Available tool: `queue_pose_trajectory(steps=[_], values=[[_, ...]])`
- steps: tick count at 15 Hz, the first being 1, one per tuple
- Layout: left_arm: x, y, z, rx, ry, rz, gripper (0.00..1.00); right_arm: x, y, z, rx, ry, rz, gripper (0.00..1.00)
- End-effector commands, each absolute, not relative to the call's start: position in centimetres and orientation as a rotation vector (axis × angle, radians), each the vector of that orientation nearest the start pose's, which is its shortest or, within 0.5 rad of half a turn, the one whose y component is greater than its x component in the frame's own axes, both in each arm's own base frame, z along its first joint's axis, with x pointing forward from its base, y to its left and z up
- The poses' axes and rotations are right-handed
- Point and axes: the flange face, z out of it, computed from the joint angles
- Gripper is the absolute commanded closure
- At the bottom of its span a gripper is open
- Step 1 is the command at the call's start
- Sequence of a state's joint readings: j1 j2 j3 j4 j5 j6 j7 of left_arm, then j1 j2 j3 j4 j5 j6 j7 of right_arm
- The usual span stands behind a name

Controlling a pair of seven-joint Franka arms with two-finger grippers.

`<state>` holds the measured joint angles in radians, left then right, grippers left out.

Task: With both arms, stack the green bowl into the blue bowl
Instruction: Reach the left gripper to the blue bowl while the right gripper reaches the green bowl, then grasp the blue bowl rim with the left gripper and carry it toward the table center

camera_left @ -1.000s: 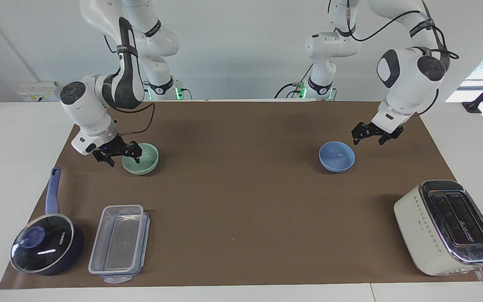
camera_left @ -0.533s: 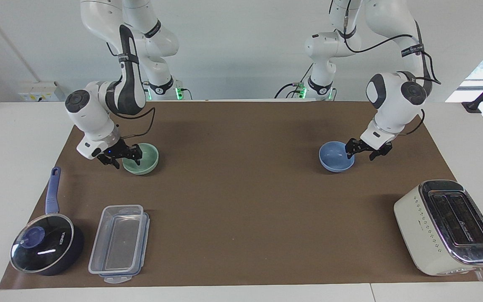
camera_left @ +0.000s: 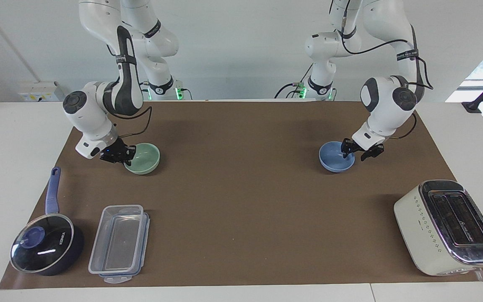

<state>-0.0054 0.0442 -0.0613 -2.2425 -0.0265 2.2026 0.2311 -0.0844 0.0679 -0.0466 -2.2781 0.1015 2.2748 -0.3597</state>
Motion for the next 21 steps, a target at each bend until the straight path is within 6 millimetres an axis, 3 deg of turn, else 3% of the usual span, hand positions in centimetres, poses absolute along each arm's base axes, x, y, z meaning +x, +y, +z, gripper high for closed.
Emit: queue_pose_trajectory(steps=[1, 3, 4, 7, 9, 10, 12, 14, 17, 20, 21], values=[[51.2, -3.6, 33.9, -3.114, 0.477, 0.115, 0.66, 53.3, -6.2, 36.7, -3.005, -0.274, 0.112, 1.0], [51.1, -3.5, 33.9, -3.115, 0.475, 0.122, 1.0, 54.8, -5.1, 41.3, -2.987, -0.274, 0.165, 1.0], [51.2, -3.5, 33.9, -3.115, 0.475, 0.117, 1.0, 55.3, -4.4, 43.3, -2.985, -0.249, 0.196, 1.0], [51.9, -3.6, 34.6, -3.117, 0.46, 0.098, 1.0, 55.7, -2.2, 46.8, -2.988, -0.221, 0.244, 1.0], [53.7, -5.5, 38.1, -3.123, 0.407, 0.089, 1.0, 55.9, -1.2, 49.2, -2.994, -0.221, 0.264, 1.0], [54.9, -7.5, 40.0, -3.124, 0.386, 0.111, 1.0, 55.9, -0.4, 50.1, -3.0, -0.201, 0.271, 1.0], [56.4, -14.2, 43.0, -3.131, 0.318, 0.158, 1.0, 55.8, 2.2, 50.8, -3.016, -0.173, 0.279, 1.0], [54.4, -22.1, 43.3, -3.155, 0.264, 0.14, 1.0, 55.8, 3.1, 50.9, -3.029, -0.138, 0.282, 1.0], [50.0, -31.8, 41.6, -3.19, 0.223, 0.058, 1.0, 55.7, 3.1, 51.2, -3.032, -0.127, 0.276, 1.0], [46.5, -37.3, 37.5, -3.187, 0.279, 0.056, 1.0, 55.7, 3.8, 51.2, -3.033, -0.127, 0.278, 1.0], [46.3, -37.9, 36.3, -3.184, 0.281, 0.063, 1.0, 55.7, 3.8, 51.2, -3.033, -0.124, 0.278, 1.0]])
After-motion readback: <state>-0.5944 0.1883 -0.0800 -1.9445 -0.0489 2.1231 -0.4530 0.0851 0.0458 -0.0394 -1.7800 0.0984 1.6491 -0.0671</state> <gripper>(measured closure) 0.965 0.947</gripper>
